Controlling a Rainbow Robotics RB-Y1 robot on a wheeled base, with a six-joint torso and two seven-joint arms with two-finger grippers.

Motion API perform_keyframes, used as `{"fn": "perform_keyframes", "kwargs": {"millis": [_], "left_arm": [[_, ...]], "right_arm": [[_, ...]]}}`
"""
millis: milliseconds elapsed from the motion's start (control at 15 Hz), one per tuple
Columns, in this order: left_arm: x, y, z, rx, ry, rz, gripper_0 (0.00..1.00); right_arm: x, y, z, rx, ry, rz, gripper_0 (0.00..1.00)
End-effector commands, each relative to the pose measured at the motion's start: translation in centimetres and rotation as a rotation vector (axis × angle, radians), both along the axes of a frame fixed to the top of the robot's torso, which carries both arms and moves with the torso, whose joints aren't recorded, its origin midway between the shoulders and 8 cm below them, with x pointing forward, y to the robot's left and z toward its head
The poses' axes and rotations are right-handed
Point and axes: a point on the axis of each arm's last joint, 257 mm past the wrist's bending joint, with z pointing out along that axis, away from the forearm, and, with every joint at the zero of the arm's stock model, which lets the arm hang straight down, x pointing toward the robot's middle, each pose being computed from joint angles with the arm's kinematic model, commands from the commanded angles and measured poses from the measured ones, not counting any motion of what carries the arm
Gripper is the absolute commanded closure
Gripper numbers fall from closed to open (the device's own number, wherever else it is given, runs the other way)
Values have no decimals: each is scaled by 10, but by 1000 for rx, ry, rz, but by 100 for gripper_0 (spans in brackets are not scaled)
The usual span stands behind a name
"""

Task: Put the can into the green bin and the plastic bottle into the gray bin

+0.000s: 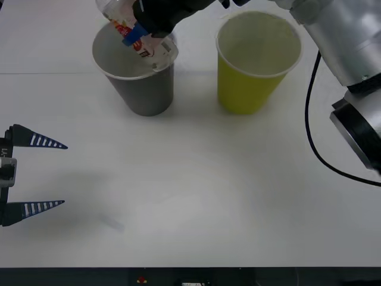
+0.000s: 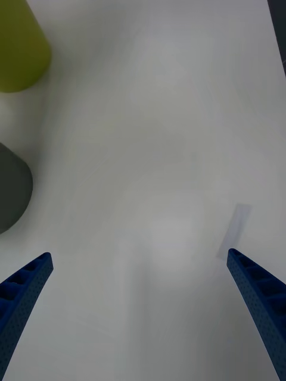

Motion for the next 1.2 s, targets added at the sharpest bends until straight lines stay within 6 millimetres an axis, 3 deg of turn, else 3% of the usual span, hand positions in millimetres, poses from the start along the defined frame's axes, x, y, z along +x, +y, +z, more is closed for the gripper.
{"fn": "perform_keyframes", "kwargs": {"millis": [67,400,733,800,933,1000,1200], "left_arm": [[0,0,0,0,0,0,0],[0,0,0,0,0,0,0],[0,0,0,0,0,0,0],[0,0,0,0,0,0,0],[0,0,0,0,0,0,0],[0,0,0,0,0,0,0],[0,0,0,0,0,0,0]], "right_arm": [[13,21,-5,2,-17,-15,100],[33,40,-15,1,-76,-43,100],[42,41,-21,11,-90,-61,96],[42,41,-21,12,-89,-61,90],[41,42,-21,13,-90,-55,23],[40,43,-21,13,-89,-51,0],[38,44,-21,18,-80,-47,0]]}}
